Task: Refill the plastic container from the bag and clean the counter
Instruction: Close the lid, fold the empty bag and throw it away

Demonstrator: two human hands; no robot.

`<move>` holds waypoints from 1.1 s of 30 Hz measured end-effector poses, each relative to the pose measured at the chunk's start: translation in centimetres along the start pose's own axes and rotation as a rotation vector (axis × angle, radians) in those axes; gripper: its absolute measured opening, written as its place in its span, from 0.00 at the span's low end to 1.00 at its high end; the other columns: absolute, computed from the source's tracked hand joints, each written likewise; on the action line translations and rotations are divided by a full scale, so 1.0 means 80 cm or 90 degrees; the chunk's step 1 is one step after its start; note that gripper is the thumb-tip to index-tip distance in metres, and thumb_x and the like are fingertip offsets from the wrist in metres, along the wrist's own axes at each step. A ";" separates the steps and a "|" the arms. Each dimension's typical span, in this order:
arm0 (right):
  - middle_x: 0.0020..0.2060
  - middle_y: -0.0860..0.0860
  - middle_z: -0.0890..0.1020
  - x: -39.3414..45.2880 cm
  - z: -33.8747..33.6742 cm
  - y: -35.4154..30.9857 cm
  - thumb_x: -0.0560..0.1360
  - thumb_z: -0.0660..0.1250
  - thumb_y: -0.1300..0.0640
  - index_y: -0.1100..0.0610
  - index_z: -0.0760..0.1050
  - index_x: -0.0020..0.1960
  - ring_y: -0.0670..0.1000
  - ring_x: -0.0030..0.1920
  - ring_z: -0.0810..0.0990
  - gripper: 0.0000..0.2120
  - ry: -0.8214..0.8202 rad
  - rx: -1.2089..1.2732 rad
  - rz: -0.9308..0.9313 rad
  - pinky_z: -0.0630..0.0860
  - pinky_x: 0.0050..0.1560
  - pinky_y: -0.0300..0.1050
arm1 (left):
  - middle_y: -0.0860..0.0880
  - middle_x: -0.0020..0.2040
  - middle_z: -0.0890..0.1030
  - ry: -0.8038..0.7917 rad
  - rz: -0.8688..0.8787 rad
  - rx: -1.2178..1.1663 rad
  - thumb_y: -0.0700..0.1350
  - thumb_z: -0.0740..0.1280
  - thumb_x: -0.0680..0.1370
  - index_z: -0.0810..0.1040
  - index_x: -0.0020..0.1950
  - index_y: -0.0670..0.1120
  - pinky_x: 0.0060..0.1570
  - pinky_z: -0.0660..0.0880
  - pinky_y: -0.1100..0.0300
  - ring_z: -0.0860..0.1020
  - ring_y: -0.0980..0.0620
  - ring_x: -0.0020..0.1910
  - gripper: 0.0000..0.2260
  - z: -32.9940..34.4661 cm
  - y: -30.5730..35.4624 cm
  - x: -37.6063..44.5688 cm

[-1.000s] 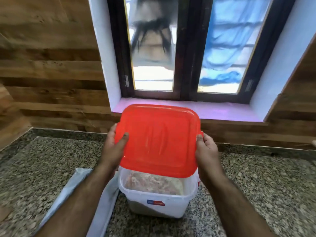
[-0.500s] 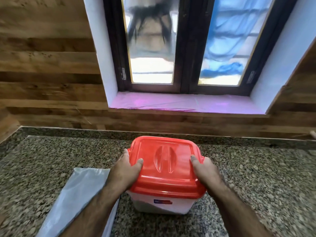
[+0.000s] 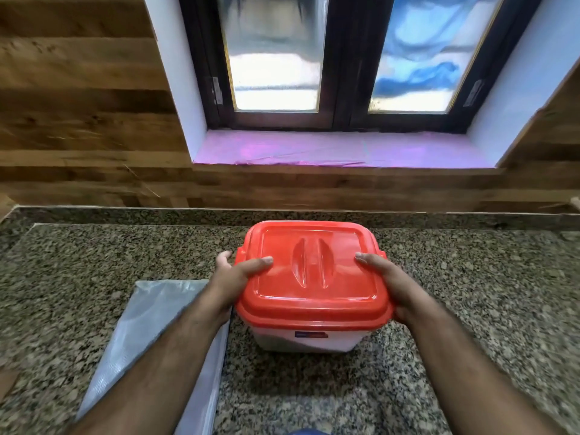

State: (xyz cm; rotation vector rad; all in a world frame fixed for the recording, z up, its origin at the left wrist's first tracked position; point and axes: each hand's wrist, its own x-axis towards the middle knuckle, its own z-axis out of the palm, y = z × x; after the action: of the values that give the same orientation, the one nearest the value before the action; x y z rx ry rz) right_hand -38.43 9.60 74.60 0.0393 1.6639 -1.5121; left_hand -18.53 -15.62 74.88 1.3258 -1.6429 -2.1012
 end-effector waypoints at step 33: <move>0.73 0.60 0.79 -0.046 0.067 0.025 0.78 0.64 0.40 0.58 0.83 0.68 0.58 0.76 0.75 0.28 0.388 -0.649 -0.443 0.70 0.78 0.57 | 0.50 0.81 0.71 0.096 0.598 0.717 0.79 0.57 0.75 0.74 0.80 0.48 0.83 0.59 0.45 0.63 0.53 0.84 0.45 0.014 -0.027 -0.026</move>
State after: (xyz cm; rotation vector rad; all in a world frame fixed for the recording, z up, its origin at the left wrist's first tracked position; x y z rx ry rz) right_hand -32.08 7.56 75.80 -0.7581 2.9931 -0.9325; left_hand -17.30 -12.74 74.18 0.5198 -2.7038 -0.4904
